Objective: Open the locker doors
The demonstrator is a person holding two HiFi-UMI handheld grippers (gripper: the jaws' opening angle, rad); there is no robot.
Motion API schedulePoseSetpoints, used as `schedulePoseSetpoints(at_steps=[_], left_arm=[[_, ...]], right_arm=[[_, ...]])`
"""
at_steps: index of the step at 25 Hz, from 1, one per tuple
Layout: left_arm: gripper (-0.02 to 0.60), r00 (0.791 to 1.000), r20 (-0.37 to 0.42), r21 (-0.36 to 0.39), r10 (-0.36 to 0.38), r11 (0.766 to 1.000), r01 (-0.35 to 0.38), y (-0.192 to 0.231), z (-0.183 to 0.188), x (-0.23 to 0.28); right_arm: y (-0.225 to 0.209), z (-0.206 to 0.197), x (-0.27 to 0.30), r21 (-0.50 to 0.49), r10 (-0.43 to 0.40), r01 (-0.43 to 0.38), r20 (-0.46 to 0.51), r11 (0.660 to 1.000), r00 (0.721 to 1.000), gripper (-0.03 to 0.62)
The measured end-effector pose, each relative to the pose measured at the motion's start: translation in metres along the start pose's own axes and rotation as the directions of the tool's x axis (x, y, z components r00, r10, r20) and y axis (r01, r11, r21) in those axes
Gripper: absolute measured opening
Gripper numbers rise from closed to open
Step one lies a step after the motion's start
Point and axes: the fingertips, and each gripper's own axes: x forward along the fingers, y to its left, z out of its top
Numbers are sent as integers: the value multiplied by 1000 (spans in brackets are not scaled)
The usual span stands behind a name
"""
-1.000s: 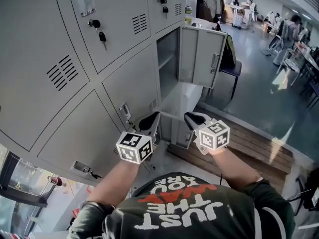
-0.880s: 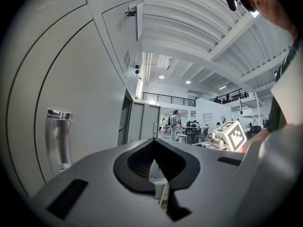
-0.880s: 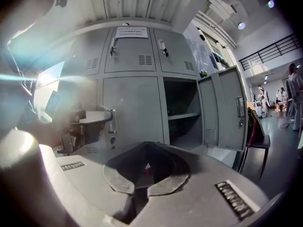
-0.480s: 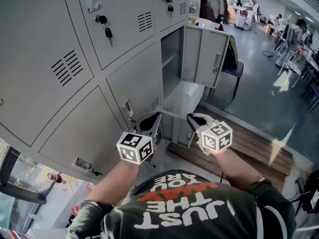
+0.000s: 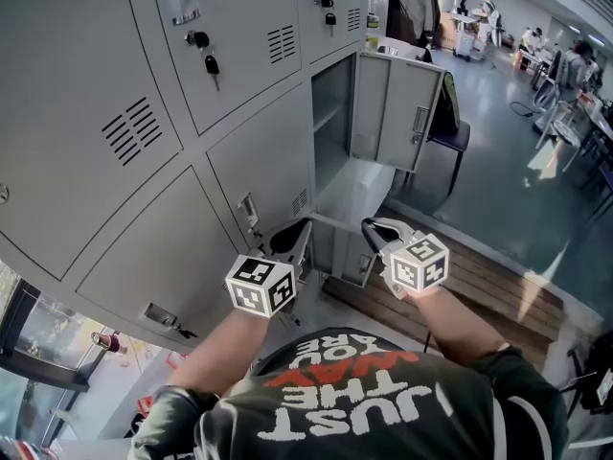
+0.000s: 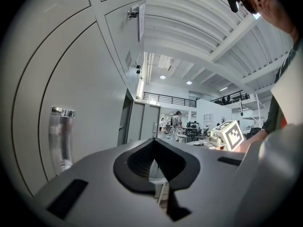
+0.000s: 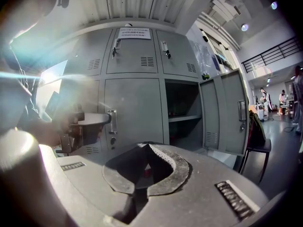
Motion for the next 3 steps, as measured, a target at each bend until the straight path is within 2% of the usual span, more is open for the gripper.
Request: schedulePoseSetpoints(at_steps=[3], left_arm=[[0,1000,3,-1,0,1000,0,-2,1,1]], right_arm=[[-1,0,-1,-1,0,0,3,1000,1000,35]])
